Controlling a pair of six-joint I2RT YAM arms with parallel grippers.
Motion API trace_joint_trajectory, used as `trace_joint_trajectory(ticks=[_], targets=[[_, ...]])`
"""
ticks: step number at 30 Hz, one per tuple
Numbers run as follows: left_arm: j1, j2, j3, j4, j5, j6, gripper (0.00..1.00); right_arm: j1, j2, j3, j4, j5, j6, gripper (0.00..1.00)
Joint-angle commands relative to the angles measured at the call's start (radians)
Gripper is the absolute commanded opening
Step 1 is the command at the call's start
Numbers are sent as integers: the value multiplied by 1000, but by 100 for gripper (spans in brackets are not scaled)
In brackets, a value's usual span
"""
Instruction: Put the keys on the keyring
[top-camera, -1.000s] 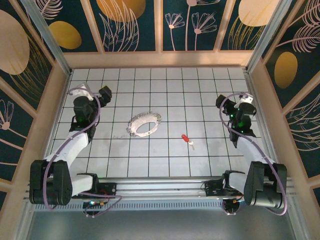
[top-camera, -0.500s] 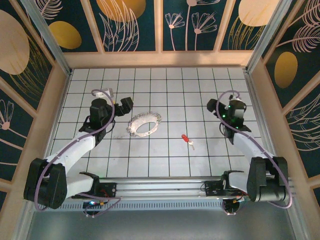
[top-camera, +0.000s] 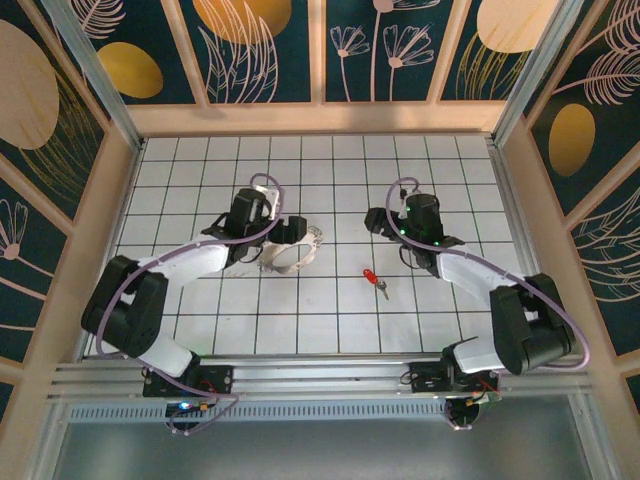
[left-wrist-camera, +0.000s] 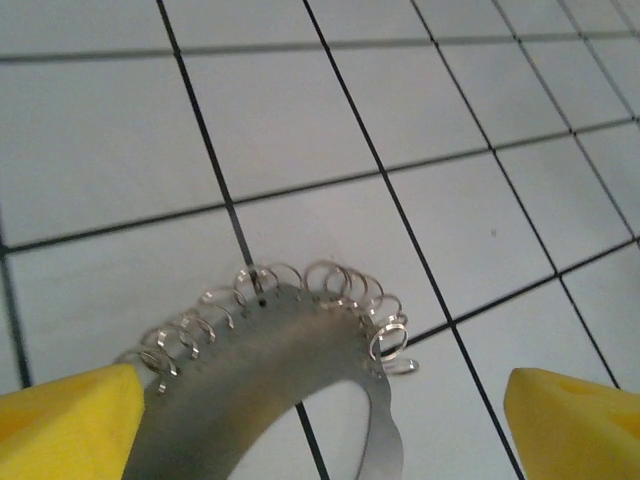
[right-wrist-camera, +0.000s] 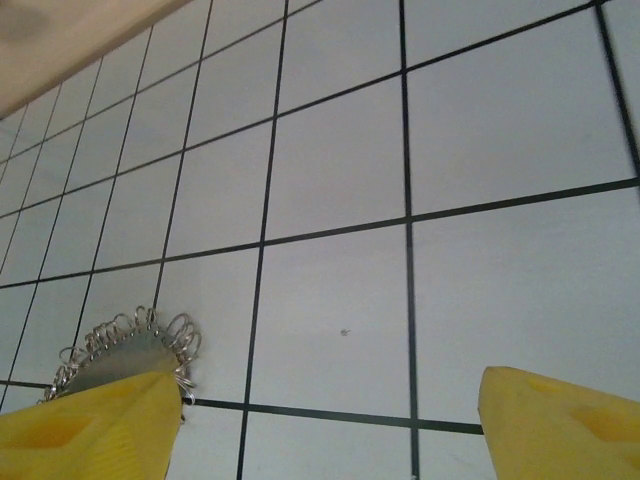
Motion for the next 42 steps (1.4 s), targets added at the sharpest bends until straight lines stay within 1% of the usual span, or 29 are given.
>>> trace_joint_trajectory(ticks=[1, 6, 8, 10, 14, 18, 20, 22, 28, 42], targets=[[-24, 43, 47, -53, 23, 47, 89, 19, 32, 28, -13, -9, 23, 76], [-76, 83, 67, -61, 20, 68, 75, 42, 30, -6, 60, 7, 34, 79], [-89, 99, 69, -58, 20, 78, 68, 41, 38, -13, 90, -23, 31, 78], [-97, 119, 75, -55, 26, 83, 63, 41, 50, -20, 129, -74, 25, 76], [-100, 167, 81, -43, 42, 90, 55, 41, 79, -19, 162, -145, 16, 66], [-103, 195, 83, -21, 57, 86, 49, 40, 101, -29, 220, -227, 20, 57], [-105, 206, 87, -12, 68, 80, 47, 41, 117, -24, 238, -257, 20, 56], [-106, 216, 90, 2, 76, 72, 44, 41, 135, -19, 247, -285, 17, 53], [-112, 244, 104, 24, 95, 60, 44, 42, 173, -17, 264, -324, 11, 50], [-114, 300, 149, 19, 90, 77, 45, 42, 204, -35, 297, -339, 14, 48]])
